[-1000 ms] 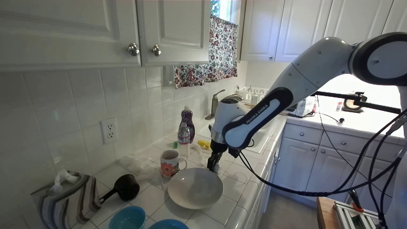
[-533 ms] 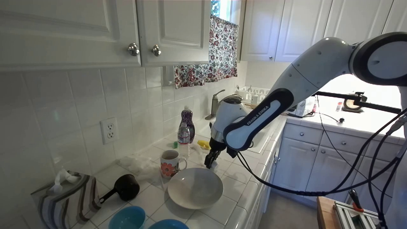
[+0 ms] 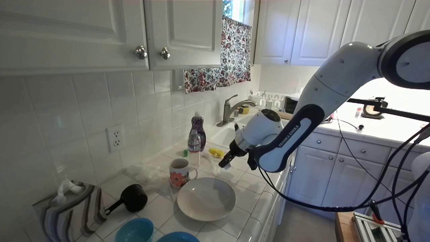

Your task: Put the white object up right

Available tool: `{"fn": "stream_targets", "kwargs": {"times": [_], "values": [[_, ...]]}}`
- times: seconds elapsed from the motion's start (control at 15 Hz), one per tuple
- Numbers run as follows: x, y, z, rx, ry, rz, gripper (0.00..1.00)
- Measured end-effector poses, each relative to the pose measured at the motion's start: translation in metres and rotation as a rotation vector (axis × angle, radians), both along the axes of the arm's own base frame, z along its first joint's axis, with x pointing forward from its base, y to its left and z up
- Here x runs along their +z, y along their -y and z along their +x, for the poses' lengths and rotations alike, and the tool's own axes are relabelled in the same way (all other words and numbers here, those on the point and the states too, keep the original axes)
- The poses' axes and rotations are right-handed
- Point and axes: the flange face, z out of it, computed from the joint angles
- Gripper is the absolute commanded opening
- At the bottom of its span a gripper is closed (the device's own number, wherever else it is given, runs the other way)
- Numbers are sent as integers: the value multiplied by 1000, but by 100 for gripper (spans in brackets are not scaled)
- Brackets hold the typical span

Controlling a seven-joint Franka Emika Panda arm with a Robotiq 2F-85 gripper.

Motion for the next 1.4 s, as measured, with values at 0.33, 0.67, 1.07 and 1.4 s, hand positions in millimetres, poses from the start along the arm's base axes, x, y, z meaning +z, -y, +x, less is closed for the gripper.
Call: {"fn": "stream_targets", "kwargs": {"times": [0.33,0.67,1.07,1.4], "values": [[-21,-14,-19,47,126,-56,24],[-45,-29,-23,70,207,-94,24],[-59,-29,-29,96,305,-126,24],[-61,-18,-32,94,358,-143,24]]}}
